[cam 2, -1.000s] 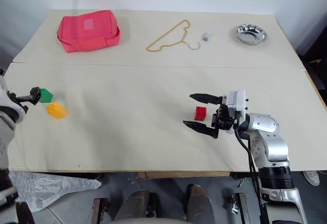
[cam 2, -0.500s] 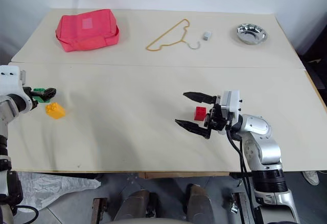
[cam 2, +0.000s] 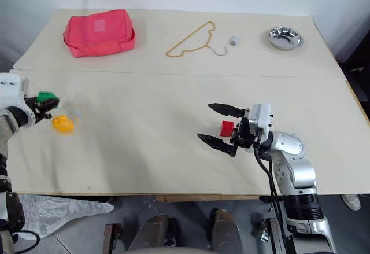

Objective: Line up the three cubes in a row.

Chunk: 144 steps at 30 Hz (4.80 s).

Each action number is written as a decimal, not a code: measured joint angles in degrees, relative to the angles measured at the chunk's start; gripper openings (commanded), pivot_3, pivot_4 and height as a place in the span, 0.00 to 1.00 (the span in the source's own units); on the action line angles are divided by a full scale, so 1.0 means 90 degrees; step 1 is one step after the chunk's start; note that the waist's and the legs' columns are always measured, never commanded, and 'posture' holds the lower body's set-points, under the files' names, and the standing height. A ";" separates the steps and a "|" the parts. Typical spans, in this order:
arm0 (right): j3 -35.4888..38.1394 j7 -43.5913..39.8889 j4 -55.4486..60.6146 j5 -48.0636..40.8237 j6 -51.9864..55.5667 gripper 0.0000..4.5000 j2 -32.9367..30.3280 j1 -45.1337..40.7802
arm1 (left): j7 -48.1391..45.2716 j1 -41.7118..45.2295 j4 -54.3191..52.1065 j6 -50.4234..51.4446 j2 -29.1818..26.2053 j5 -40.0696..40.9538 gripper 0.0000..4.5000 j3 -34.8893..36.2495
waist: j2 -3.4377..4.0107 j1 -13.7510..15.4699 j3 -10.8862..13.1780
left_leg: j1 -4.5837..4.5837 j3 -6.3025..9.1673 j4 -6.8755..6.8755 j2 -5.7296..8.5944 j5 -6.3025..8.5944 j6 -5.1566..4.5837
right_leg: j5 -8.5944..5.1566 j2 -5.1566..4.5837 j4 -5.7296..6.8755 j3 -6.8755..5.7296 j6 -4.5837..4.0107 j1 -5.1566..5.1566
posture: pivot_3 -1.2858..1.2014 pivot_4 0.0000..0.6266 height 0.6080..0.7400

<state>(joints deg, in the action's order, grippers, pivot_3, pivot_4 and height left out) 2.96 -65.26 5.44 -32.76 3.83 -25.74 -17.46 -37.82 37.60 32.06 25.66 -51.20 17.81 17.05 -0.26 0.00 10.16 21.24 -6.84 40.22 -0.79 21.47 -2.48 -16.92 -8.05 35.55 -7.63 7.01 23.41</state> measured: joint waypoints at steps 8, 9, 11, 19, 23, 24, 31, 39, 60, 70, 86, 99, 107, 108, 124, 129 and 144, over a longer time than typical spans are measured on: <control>0.0855 0.0017 -0.0041 -0.0073 0.0000 1.00 -0.0747 0.0538 | -0.3685 0.0055 -0.1788 -0.0744 -0.0346 0.0757 0.34 -0.0934 | 0.0002 -0.0025 0.0002 | -0.0008 -0.0022 -0.0004 0.0015 -0.0001 0.0002 | -0.0001 0.0016 -0.0008 0.0002 0.0000 0.0000 | 0.52 0.24 1.00; 0.0990 0.0012 -0.0084 -0.0070 -0.0005 1.00 -0.0836 0.0673 | -0.4054 0.0202 -0.1851 -0.0729 -0.0204 0.0756 0.34 -0.1285 | 0.0002 -0.0024 0.0002 | -0.0008 -0.0026 -0.0003 0.0013 -0.0003 0.0006 | -0.0002 0.0018 -0.0007 0.0005 -0.0001 0.0001 | 0.52 0.24 1.00; 0.1118 0.0024 -0.0138 -0.0055 -0.0016 1.00 -0.0884 0.0820 | -0.4424 0.0415 -0.2039 -0.0716 0.0093 0.0746 0.34 -0.1705 | 0.0001 0.0006 0.0002 | -0.0006 -0.0024 0.0005 0.0011 -0.0005 0.0008 | -0.0002 0.0020 -0.0004 0.0005 -0.0002 0.0000 | 0.52 0.24 1.00; 0.1637 0.0234 -0.0004 -0.0040 -0.0153 1.00 -0.0950 0.1604 | -0.4278 0.1401 -0.1580 -0.1542 0.2179 -0.0829 0.34 -0.3877 | 0.0000 0.0079 0.0003 | 0.0001 -0.0021 0.0010 0.0015 -0.0006 0.0006 | -0.0001 0.0020 -0.0005 0.0005 -0.0001 0.0000 | 0.52 0.24 1.00; 0.1746 0.0332 0.0377 -0.0057 -0.0148 1.00 -0.0950 0.2223 | -0.3602 0.1973 -0.0619 -0.1967 0.3161 -0.1861 0.34 -0.4695 | -0.0003 0.0153 0.0005 | 0.0002 -0.0026 0.0014 0.0016 -0.0005 0.0002 | 0.0000 0.0018 -0.0006 0.0010 0.0000 0.0002 | 0.52 0.24 1.00; 0.1781 0.0340 0.0422 -0.0063 -0.0148 1.00 -0.0950 0.2376 | -0.3495 0.2078 -0.0330 -0.2090 0.3268 -0.2020 0.34 -0.4745 | -0.0003 0.0132 0.0005 | 0.0000 -0.0028 0.0013 0.0013 -0.0005 0.0002 | 0.0000 0.0021 -0.0005 0.0011 0.0000 0.0002 | 0.52 0.24 1.00; 0.1924 0.0394 0.0464 -0.0059 -0.0263 1.00 -0.0938 0.2818 | -0.3169 0.2478 0.0628 -0.2318 0.3619 -0.2498 0.34 -0.4744 | -0.0003 0.0148 0.0005 | 0.0000 -0.0025 0.0016 0.0009 -0.0005 0.0000 | 0.0000 0.0021 -0.0004 0.0011 0.0000 0.0002 | 0.52 0.24 1.00; 0.1916 0.0491 0.0475 -0.0047 -0.0427 1.00 -0.0818 0.2839 | -0.3521 0.2540 0.0688 -0.1893 0.3601 -0.2528 0.34 -0.4648 | -0.0002 0.0150 0.0005 | 0.0000 -0.0020 0.0023 0.0009 -0.0005 -0.0003 | 0.0000 0.0019 -0.0002 0.0007 0.0000 -0.0001 | 0.52 0.24 1.00; 0.0607 -0.0052 0.0140 -0.0040 -0.0019 1.00 -0.0766 0.1063 | -0.3951 -0.0146 -0.2068 -0.2521 0.1930 -0.0339 0.99 -0.1565 | 0.0008 -0.0085 0.0002 | 0.0001 0.0001 0.0044 -0.0024 -0.0004 -0.0005 | -0.0003 0.0005 0.0018 0.0003 -0.0005 -0.0001 | 0.52 0.24 1.00; -0.0294 -0.0468 -0.0105 0.0104 -0.0173 1.00 -0.0299 0.0037 | -0.1350 -0.4284 -0.3822 -0.2538 0.2360 0.0508 0.99 0.1857 | 0.0009 -0.0016 0.0004 | -0.0010 0.0042 0.0083 -0.0004 0.0025 -0.0042 | 0.0000 -0.0048 0.0009 0.0004 0.0000 -0.0063 | 0.52 0.24 1.00; -0.0589 -0.0880 -0.0307 0.0191 -0.0181 1.00 -0.0166 -0.0411 | 0.0499 -0.6461 -0.4245 -0.2777 0.3566 0.0999 0.99 0.3014 | 0.0007 -0.0003 0.0004 | -0.0014 0.0088 0.0093 -0.0001 0.0052 -0.0032 | 0.0000 -0.0052 -0.0011 -0.0020 -0.0001 -0.0098 | 0.52 0.24 1.00; -0.0563 -0.0956 -0.0363 0.0200 -0.0076 1.00 -0.0205 -0.0362 | 0.4302 -0.4446 -0.6058 -0.0078 0.4190 -0.0131 0.99 0.1323 | 0.0005 -0.0024 0.0002 | -0.0015 0.0078 0.0090 0.0000 0.0050 -0.0033 | 0.0000 -0.0035 -0.0011 -0.0022 0.0000 -0.0097 | 0.52 0.24 1.00; -0.0550 -0.0781 -0.0250 0.0205 0.0001 1.00 -0.0204 -0.0217 | 0.5208 -0.3399 -0.5933 0.1259 0.4206 -0.0122 0.99 0.1488 | 0.0005 0.0020 0.0002 | -0.0012 0.0086 0.0095 0.0003 0.0049 -0.0034 | 0.0000 -0.0038 -0.0012 -0.0020 0.0000 -0.0101 | 0.52 0.24 1.00; -0.0549 -0.0751 -0.0238 0.0205 0.0001 1.00 -0.0204 -0.0193 | 0.5167 -0.3333 -0.5878 0.1320 0.4156 -0.0112 0.91 0.1472 | 0.0005 0.0011 0.0002 | -0.0012 0.0085 0.0094 0.0004 0.0049 -0.0034 | 0.0000 -0.0038 -0.0012 -0.0021 0.0000 -0.0101 | 0.52 0.24 1.00; -0.0485 -0.0331 0.0097 0.0222 -0.0017 1.00 -0.0245 0.0134 | 0.1604 -0.3024 -0.4339 -0.0027 0.2344 0.0680 0.33 0.1386 | 0.0004 -0.0001 0.0003 | -0.0004 0.0082 0.0093 -0.0001 0.0048 -0.0026 | -0.0003 -0.0031 -0.0014 -0.0066 -0.0004 -0.0090 | 0.52 0.24 1.00; -0.0045 -0.0276 0.0141 0.0218 -0.0022 1.00 -0.0614 0.0440 | -0.2742 -0.2318 -0.3523 -0.1132 0.0536 0.1427 0.33 0.0642 | 0.0044 0.0020 0.0020 | -0.0009 0.0068 0.0088 0.0013 0.0049 -0.0025 | -0.0003 -0.0035 -0.0022 -0.0072 -0.0003 -0.0094 | 0.52 0.24 1.00; 0.0642 0.0402 0.1032 0.0211 0.0012 1.00 -0.0829 0.1695 | -0.5360 0.1864 0.3168 -0.5446 0.2182 -0.0806 0.33 -0.2422 | 0.0043 -0.0047 0.0035 | 0.0004 -0.0005 0.0069 -0.0005 0.0048 -0.0015 | -0.0007 0.0033 -0.0052 -0.0065 0.0008 -0.0070 | 0.52 0.24 1.00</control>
<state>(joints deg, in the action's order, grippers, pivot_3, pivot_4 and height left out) 8.74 -61.64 14.72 -30.86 3.94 -33.20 -2.20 -86.06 54.38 60.57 -23.35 -31.55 10.56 -4.76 0.13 -0.42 10.47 21.27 -6.89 40.84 -0.84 21.91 -2.62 -16.98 -7.76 35.09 -8.21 7.08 22.78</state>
